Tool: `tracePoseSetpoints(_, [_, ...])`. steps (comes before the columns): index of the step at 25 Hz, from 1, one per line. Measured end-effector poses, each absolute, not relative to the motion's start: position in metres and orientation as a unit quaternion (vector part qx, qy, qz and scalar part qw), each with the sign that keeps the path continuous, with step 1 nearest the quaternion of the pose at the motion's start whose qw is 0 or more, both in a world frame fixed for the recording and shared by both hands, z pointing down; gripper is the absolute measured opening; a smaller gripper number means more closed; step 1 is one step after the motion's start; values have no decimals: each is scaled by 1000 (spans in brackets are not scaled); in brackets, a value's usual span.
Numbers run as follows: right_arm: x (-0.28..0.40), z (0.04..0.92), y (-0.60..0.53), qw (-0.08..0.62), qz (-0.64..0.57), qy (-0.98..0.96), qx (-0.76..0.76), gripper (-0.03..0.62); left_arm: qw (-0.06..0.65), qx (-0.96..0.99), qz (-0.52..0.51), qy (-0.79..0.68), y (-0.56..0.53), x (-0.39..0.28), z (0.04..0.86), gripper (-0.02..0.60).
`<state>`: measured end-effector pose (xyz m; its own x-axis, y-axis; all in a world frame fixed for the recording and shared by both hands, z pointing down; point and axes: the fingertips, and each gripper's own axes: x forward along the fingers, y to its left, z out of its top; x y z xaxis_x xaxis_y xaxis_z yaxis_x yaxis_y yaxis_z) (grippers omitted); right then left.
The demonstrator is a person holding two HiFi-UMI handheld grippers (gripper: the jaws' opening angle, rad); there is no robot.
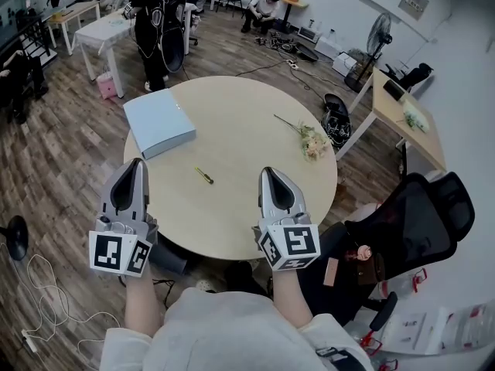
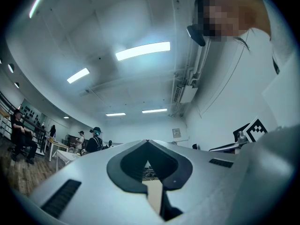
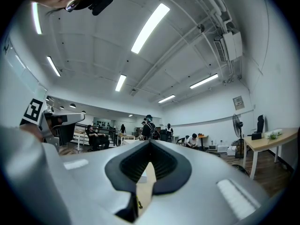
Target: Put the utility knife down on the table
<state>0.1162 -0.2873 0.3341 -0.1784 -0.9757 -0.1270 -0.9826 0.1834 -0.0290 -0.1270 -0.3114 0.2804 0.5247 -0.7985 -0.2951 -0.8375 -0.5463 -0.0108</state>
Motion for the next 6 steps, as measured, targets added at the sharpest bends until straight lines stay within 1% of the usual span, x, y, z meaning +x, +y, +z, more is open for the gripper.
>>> tracePoseSetpoints(6, [121, 333, -288, 65, 27, 766, -639, 11, 75, -870, 131, 469, -314, -123, 279, 8])
